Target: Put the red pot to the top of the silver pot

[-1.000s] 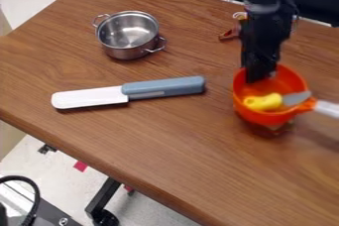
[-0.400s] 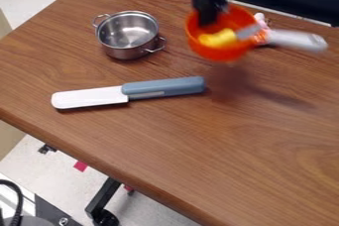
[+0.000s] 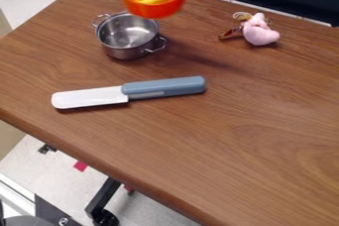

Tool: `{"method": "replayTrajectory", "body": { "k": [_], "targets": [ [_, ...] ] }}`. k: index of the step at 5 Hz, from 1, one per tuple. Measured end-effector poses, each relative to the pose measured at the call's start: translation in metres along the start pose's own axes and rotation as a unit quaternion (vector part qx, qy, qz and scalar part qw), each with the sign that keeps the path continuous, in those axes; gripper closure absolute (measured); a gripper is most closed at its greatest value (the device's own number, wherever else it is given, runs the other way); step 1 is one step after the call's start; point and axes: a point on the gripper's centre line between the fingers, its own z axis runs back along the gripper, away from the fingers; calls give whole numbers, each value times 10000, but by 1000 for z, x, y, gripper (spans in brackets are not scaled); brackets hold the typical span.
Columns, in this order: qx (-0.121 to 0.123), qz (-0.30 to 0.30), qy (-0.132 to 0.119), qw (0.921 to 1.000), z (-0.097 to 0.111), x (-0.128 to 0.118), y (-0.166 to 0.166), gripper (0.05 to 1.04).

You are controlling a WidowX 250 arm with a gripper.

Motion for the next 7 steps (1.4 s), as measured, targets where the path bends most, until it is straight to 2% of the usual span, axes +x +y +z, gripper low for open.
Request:
{"method": "replayTrajectory", "body": {
  "k": [1, 2, 3, 4, 5, 7],
  "targets": [
    [-69, -117, -171, 9998, -5, -17, 27, 1029],
    [-205, -10, -203, 9996, -16, -27, 46, 1029],
    [-21, -7, -232, 9997, -27, -26, 56, 1029],
    [-129, 75, -85, 9999, -46, -24, 55, 1029],
    [-24, 133, -88, 9999, -53, -19, 53, 1029],
    [-24, 189, -48, 9998, -64, -15, 42, 1029]
  ]
}}
